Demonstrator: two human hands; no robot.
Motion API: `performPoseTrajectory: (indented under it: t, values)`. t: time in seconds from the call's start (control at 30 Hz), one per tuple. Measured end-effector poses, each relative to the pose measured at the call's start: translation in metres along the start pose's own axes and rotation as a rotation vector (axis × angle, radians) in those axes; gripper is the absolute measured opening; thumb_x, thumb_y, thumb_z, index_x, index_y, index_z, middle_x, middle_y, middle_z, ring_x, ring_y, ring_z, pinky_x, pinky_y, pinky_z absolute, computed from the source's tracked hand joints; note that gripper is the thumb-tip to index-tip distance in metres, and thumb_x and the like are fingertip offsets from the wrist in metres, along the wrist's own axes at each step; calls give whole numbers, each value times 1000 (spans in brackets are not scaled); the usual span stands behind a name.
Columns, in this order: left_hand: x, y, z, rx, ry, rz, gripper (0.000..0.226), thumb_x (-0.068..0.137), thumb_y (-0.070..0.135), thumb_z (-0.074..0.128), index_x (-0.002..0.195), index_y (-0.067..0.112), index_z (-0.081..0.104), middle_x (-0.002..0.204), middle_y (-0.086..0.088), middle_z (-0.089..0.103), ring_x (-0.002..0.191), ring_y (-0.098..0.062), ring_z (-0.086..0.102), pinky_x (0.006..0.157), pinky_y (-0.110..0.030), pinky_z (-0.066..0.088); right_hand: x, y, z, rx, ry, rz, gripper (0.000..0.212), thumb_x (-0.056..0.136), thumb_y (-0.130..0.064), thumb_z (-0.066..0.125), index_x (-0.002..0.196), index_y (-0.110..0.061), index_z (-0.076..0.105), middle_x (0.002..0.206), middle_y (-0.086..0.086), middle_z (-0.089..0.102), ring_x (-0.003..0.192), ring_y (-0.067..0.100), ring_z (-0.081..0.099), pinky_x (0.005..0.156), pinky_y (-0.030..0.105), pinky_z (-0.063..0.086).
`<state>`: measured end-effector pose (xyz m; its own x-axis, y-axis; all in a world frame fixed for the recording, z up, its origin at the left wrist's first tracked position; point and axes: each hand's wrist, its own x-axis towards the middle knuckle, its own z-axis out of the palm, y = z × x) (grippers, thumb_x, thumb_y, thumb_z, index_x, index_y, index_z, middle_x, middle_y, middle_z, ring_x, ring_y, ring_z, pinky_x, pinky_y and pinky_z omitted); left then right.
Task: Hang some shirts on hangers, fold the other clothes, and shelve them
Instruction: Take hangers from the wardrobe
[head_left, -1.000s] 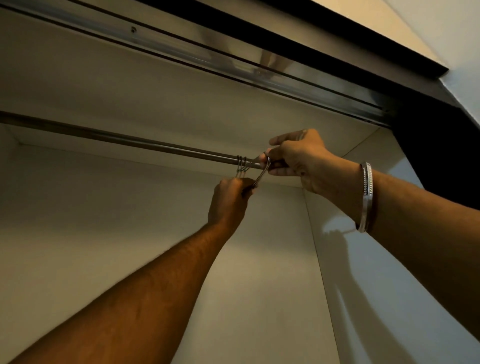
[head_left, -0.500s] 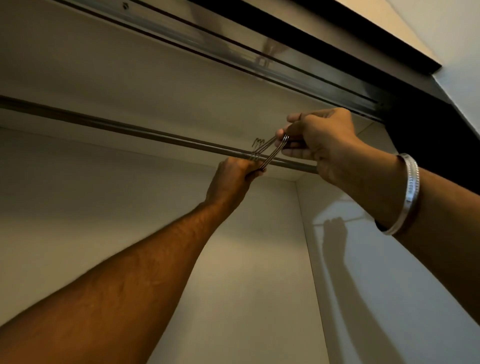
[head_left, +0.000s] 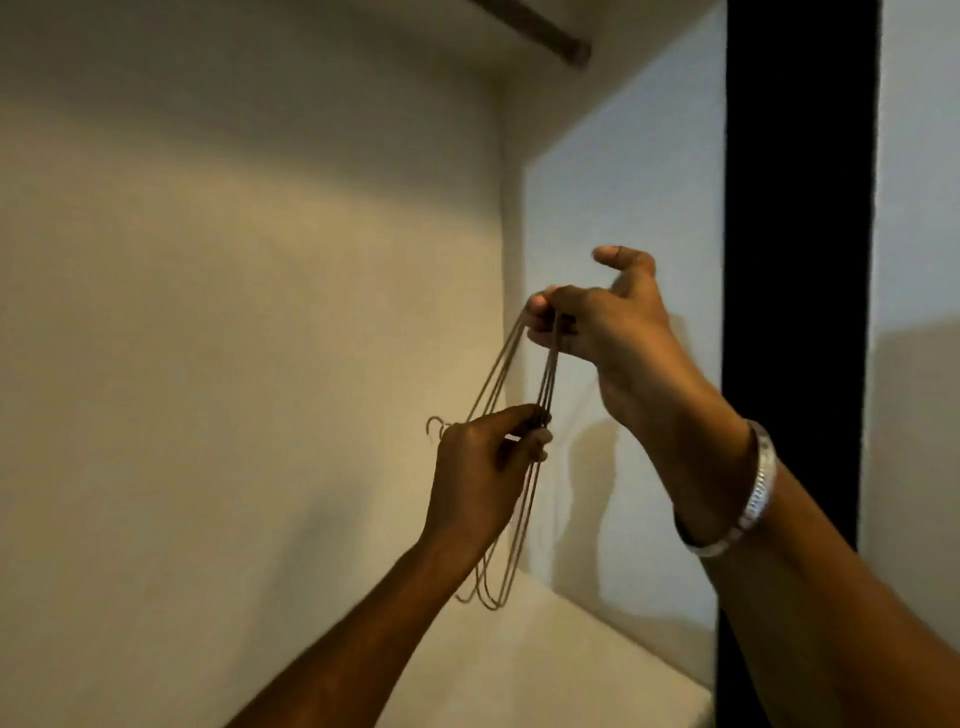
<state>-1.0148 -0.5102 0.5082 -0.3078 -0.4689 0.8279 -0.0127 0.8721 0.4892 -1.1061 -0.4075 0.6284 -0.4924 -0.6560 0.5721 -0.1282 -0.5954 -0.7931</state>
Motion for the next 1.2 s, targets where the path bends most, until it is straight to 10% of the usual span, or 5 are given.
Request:
performPoseTrajectory:
  t: [0.37,0.6,0.77,0.97,1.2]
  values:
    - [-186,16,55,-314,-189,-313,32,87,29,77,118,23,72,103,18,75,89,-1,73,81,-14,55,-123,75,-86,-147,111,237,44,99,-1,53,137,-18,39,83,6,67,70,15,65,69,32,60]
    - [-216,40,64,-170,13,-238,25,94,22,72,117,15,71,108,9,73,95,-4,71,81,-11,52,-190,75,-135,-114,62,360,43,98,-3,57,137,-16,43,85,8,69,75,21,68,75,36,59]
    - [-253,68,102,-252,-327,-258,47,90,25,76,134,25,62,127,12,66,119,-2,61,98,-14,48,-257,74,-183,-56,72,462,41,95,-4,62,131,-14,47,81,10,68,71,24,67,73,38,58]
    - [-343,108,160,-238,-534,-311,35,95,41,61,117,17,74,107,6,75,101,-6,69,90,-35,59,-341,51,-254,21,125,539,26,99,-3,54,123,-13,51,76,7,64,67,20,62,74,41,55]
    - [-442,162,175,-269,-637,-344,30,98,24,60,124,12,70,109,2,76,101,-2,71,90,-21,57,-439,40,-308,-59,348,512,21,99,-7,56,119,-10,56,74,6,65,68,21,62,72,35,58]
